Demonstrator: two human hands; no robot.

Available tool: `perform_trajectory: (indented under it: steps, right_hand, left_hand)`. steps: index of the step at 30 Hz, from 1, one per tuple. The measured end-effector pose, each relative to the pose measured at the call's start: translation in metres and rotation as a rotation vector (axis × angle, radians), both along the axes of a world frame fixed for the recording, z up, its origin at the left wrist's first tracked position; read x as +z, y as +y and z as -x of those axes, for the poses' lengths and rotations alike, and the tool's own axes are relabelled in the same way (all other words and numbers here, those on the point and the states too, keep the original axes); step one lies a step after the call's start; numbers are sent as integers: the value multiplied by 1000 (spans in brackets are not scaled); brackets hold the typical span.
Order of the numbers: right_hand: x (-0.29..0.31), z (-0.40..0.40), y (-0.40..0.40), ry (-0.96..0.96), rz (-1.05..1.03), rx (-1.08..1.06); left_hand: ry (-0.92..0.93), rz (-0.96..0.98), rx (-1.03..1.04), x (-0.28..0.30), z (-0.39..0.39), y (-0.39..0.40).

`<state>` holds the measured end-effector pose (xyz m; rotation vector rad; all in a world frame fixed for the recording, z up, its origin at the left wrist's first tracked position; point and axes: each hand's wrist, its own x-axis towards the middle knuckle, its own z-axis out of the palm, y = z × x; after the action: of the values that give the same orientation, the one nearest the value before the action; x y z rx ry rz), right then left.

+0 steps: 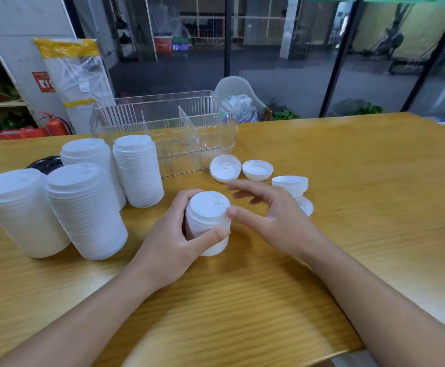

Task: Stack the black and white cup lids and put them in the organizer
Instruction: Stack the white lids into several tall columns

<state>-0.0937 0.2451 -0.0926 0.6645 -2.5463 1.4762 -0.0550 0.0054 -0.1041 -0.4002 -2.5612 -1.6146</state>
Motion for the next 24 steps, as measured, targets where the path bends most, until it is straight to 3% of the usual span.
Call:
perform_trajectory:
  steps: [5,8,11,13,17,24]
  right_hand:
    - [-6,26,41,289,-338,-475]
    - [-8,34,58,166,-409,-619]
    - [-12,35,59,-36,-260,-588]
    - [-15,36,55,-63,-213,-545]
    - [-20,37,37,-17,-186,-445]
    - [-22,59,1,139,-332,-266]
  left_hand:
    - [-6,15,-22,3,-2,0]
    - [-3,16,-27,5,-3,0]
    - [-2,12,-23,5,-4,1]
    - [-3,14,-17,5,-4,1]
    - [-3,25,-5,4,-4,1]
    - [-7,19,-9,5,-4,2]
